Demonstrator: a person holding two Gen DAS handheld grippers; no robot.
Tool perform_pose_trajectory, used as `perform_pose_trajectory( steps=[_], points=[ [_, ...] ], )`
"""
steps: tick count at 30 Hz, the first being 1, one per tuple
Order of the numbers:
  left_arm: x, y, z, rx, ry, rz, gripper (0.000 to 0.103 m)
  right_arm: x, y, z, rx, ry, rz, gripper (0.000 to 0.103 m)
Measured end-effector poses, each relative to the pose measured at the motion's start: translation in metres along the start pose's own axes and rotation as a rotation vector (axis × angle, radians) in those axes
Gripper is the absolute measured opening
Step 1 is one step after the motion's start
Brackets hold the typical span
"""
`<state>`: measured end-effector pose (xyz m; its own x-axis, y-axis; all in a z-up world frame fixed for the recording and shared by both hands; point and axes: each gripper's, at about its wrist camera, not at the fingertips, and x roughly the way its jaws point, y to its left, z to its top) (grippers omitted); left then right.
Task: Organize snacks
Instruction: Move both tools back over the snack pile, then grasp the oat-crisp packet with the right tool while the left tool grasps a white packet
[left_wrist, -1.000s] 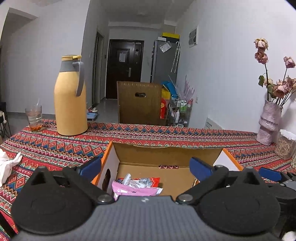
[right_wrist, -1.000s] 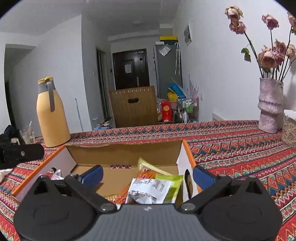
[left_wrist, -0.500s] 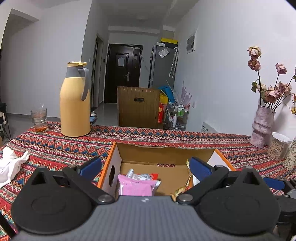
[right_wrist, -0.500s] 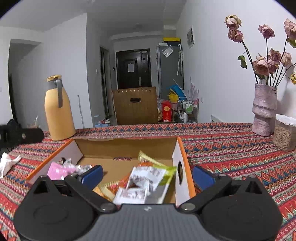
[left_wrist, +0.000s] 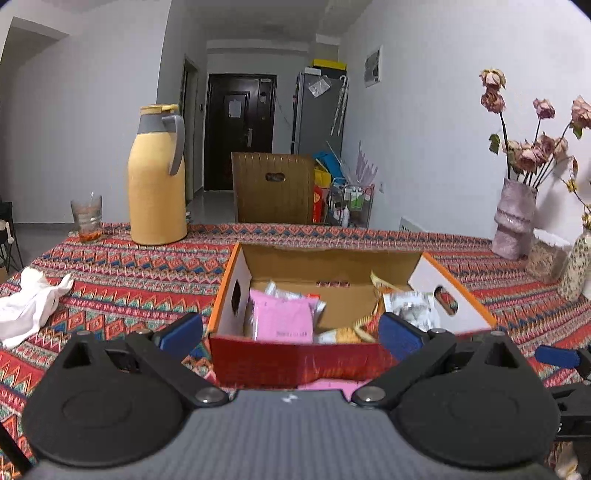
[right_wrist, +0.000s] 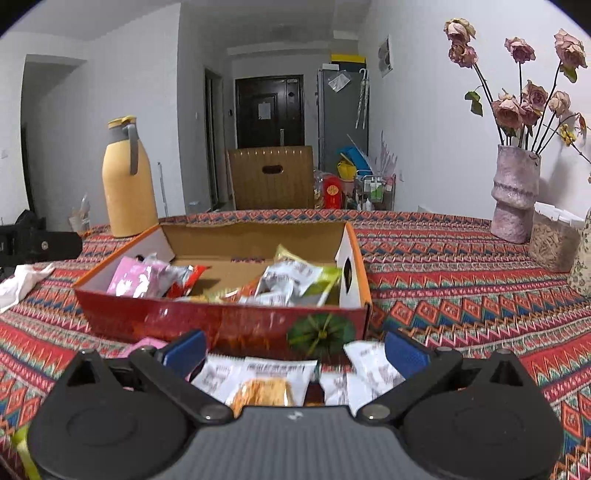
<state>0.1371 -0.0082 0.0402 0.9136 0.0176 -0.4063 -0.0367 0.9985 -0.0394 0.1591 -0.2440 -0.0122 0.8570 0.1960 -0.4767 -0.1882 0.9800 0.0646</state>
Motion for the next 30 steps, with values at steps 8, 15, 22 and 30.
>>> perform_pose_trajectory(
  steps=[8, 15, 22, 30],
  points=[
    [-0.007, 0.009, -0.015, 0.002, 0.034, 0.008, 0.103, 0.006, 0.012, -0.012, -0.02, 0.053, 0.028, 0.081],
    [-0.009, 0.014, -0.021, -0.008, 0.051, 0.011, 0.103, 0.032, 0.02, -0.01, -0.022, 0.119, -0.005, 0.073],
    [-0.007, 0.013, -0.026, -0.005, 0.074, 0.012, 0.103, 0.055, 0.022, -0.014, -0.009, 0.195, -0.021, 0.058],
    [0.001, 0.01, -0.031, -0.005, 0.114, 0.014, 0.103, 0.048, 0.016, -0.017, 0.018, 0.166, 0.003, 0.045]
  ],
)
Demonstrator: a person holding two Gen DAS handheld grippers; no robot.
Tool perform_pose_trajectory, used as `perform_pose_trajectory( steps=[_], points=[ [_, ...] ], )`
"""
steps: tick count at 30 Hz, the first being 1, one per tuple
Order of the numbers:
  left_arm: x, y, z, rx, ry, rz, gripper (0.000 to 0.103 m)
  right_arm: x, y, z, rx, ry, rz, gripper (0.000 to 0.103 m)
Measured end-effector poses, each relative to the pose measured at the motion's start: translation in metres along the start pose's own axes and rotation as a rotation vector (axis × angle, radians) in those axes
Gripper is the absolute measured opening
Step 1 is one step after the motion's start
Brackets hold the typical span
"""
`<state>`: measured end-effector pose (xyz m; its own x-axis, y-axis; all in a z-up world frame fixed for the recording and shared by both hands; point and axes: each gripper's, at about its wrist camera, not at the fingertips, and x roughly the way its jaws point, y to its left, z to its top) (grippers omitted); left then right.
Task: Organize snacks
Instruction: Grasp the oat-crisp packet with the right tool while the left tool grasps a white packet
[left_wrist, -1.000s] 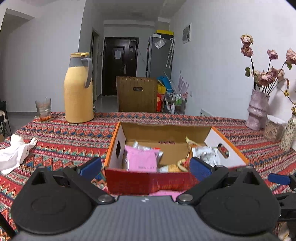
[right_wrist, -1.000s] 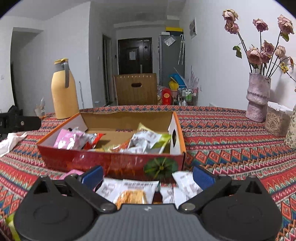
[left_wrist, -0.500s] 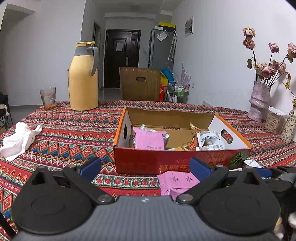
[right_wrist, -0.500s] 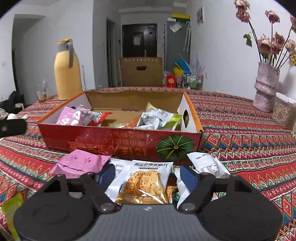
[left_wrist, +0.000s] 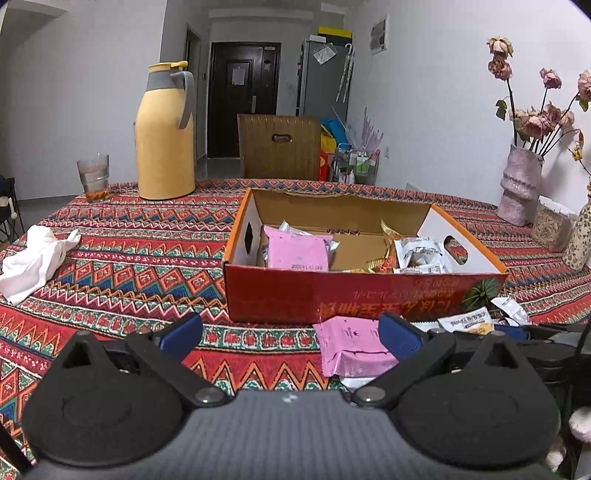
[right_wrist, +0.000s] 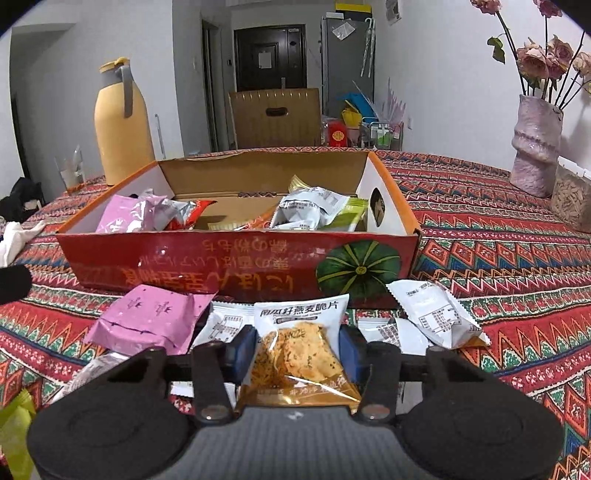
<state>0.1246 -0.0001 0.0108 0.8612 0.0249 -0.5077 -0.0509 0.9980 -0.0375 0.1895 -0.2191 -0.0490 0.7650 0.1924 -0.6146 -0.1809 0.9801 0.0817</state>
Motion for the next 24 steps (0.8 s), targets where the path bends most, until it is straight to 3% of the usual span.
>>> perform_pose_trajectory(
  steps=[12, 24],
  points=[
    [0.021, -0.028, 0.001, 0.055, 0.106, -0.026, 0.103, -0.042, -0.017, -0.004, 0.06, -0.155, 0.028, 0.043],
    [0.05, -0.061, -0.007, 0.071, 0.276, 0.016, 0.103, -0.059, -0.044, -0.02, 0.107, -0.182, 0.016, 0.044]
  ],
)
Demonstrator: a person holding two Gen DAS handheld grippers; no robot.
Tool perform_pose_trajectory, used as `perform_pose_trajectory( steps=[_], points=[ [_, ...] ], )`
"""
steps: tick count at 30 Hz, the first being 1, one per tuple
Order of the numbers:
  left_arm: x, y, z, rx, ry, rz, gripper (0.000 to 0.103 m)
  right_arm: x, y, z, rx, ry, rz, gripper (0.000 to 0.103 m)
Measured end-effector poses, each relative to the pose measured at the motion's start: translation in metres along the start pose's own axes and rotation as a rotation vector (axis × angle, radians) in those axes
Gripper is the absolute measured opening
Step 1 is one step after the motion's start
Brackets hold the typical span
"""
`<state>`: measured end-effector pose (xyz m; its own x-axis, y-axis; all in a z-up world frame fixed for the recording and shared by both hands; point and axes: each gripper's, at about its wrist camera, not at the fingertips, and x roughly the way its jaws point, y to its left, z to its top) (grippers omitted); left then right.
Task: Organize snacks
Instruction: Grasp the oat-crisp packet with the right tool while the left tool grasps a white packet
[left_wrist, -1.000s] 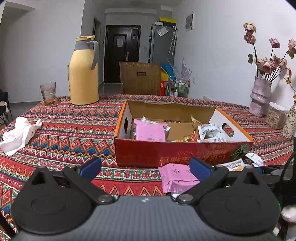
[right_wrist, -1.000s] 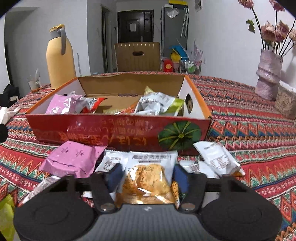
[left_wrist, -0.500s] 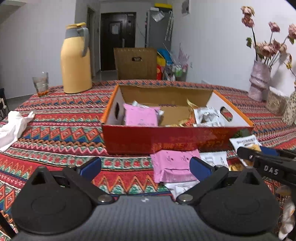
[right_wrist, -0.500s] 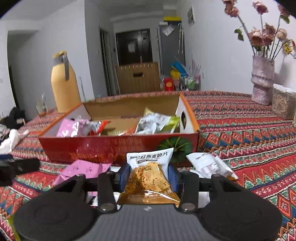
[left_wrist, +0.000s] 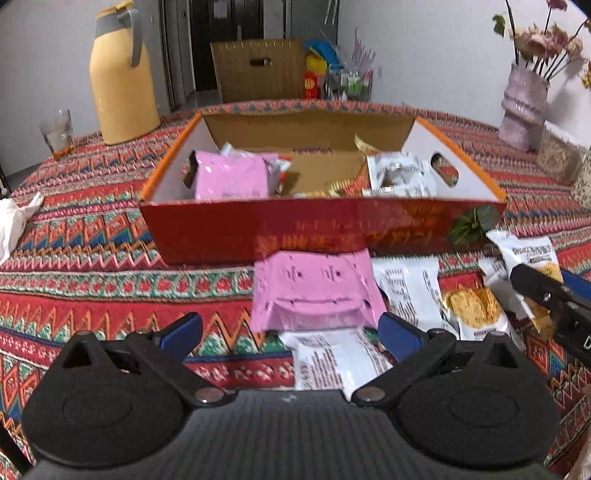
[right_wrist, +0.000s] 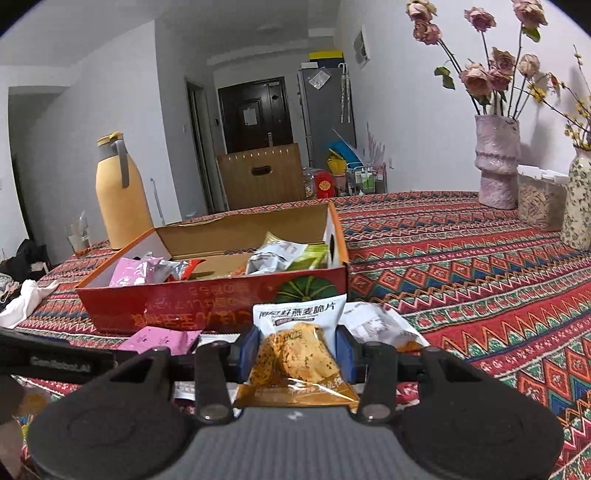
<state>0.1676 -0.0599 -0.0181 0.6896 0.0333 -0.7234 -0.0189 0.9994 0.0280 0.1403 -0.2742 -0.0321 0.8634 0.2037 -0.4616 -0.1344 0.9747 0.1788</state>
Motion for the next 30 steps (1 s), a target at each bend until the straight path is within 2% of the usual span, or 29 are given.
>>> perform_pose_trajectory(
  steps=[4, 8, 11, 12, 13, 14, 16, 24, 30],
  points=[
    [0.004, -0.005, -0.003, 0.005, 0.031, -0.006, 0.097, -0.002, -0.007, -0.003, 0.013, -0.001, 0.0, 0.044],
    [0.01, -0.006, -0.005, 0.0, 0.071, -0.023, 0.077, -0.002, -0.01, -0.007, 0.022, 0.003, 0.005, 0.043],
    [0.015, -0.006, -0.007, -0.008, 0.102, -0.037, 0.069, -0.002, -0.01, -0.009, 0.023, 0.008, 0.01, 0.043],
    [0.014, -0.007, -0.008, -0.005, 0.099, -0.034, 0.068, -0.002, -0.01, -0.01, 0.022, 0.008, 0.012, 0.043],
    [0.014, -0.007, -0.008, -0.002, 0.099, -0.036, 0.064, -0.002, -0.01, -0.01, 0.022, 0.009, 0.013, 0.043],
    [0.013, -0.007, -0.008, 0.001, 0.096, -0.041, 0.055, -0.002, -0.011, -0.01, 0.022, 0.009, 0.014, 0.043],
    [0.011, -0.008, -0.008, 0.006, 0.093, -0.055, 0.047, -0.003, -0.01, -0.011, 0.022, 0.01, 0.015, 0.043],
    [0.001, -0.006, -0.014, 0.024, 0.068, -0.065, 0.043, -0.008, -0.007, -0.015, 0.013, 0.013, 0.02, 0.043],
    [-0.021, -0.001, -0.016, 0.029, -0.004, -0.074, 0.043, -0.016, -0.004, -0.015, 0.005, 0.0, 0.022, 0.043]
  ],
)
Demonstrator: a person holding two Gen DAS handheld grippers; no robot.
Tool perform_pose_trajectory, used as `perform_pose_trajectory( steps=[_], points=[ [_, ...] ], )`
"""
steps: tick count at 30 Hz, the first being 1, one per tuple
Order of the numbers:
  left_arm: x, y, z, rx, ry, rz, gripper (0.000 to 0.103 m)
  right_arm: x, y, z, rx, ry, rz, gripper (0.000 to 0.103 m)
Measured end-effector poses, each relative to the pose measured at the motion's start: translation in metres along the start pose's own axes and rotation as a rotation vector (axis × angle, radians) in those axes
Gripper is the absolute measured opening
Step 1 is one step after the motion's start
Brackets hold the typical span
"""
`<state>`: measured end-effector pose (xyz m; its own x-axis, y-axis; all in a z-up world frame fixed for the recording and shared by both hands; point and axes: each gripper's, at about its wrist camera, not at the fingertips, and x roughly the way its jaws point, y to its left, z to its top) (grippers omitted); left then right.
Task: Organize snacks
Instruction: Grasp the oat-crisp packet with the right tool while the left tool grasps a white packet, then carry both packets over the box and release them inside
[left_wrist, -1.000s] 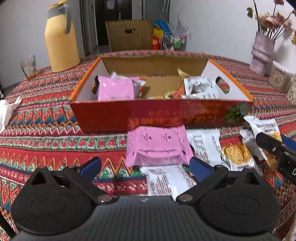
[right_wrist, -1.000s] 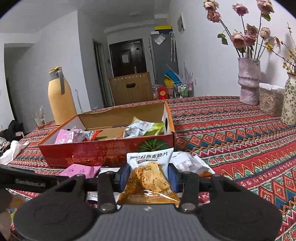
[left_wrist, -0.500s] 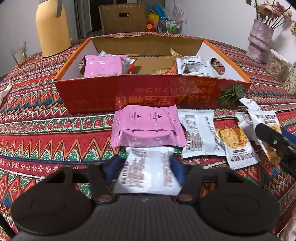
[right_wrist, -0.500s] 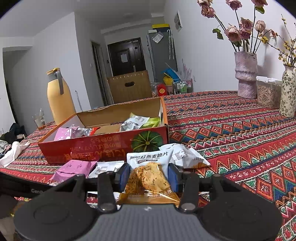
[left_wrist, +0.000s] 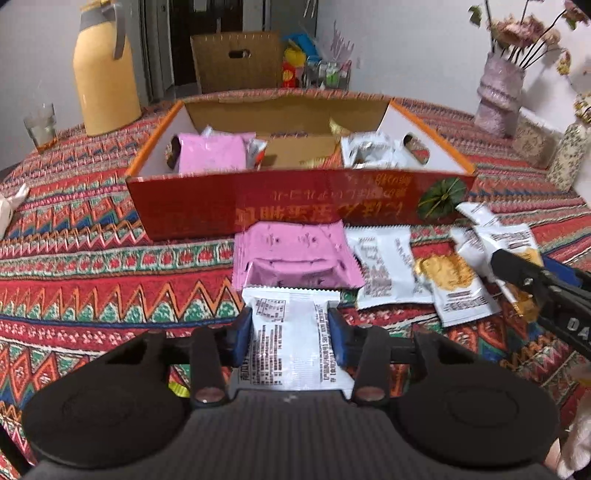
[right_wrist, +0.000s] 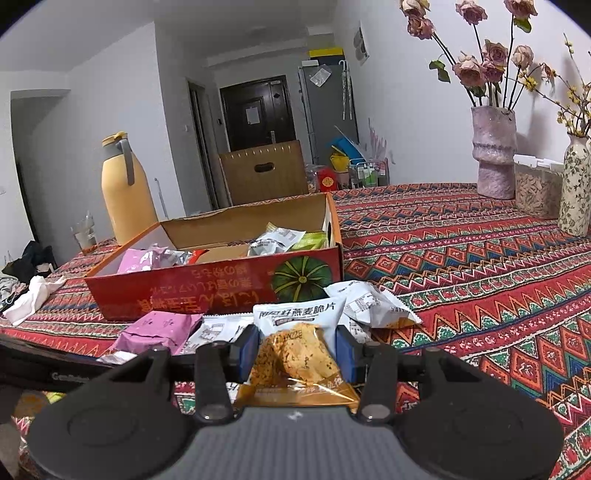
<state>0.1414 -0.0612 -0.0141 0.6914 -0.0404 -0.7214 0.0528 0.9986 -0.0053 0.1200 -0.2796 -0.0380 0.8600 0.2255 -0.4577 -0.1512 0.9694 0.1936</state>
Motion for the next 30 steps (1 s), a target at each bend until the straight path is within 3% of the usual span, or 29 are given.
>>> perform_pose_trajectory(
  steps=[10, 30],
  points=[
    [-0.037, -0.005, 0.017, 0.023, -0.167, -0.015, 0.043, -0.006, 0.013, 0.01, -0.029, -0.036, 0.012, 0.043],
    [-0.02, 0.005, 0.078, 0.01, -0.286, 0.007, 0.043, 0.043, 0.036, 0.064, -0.087, -0.097, 0.03, 0.044]
  ],
)
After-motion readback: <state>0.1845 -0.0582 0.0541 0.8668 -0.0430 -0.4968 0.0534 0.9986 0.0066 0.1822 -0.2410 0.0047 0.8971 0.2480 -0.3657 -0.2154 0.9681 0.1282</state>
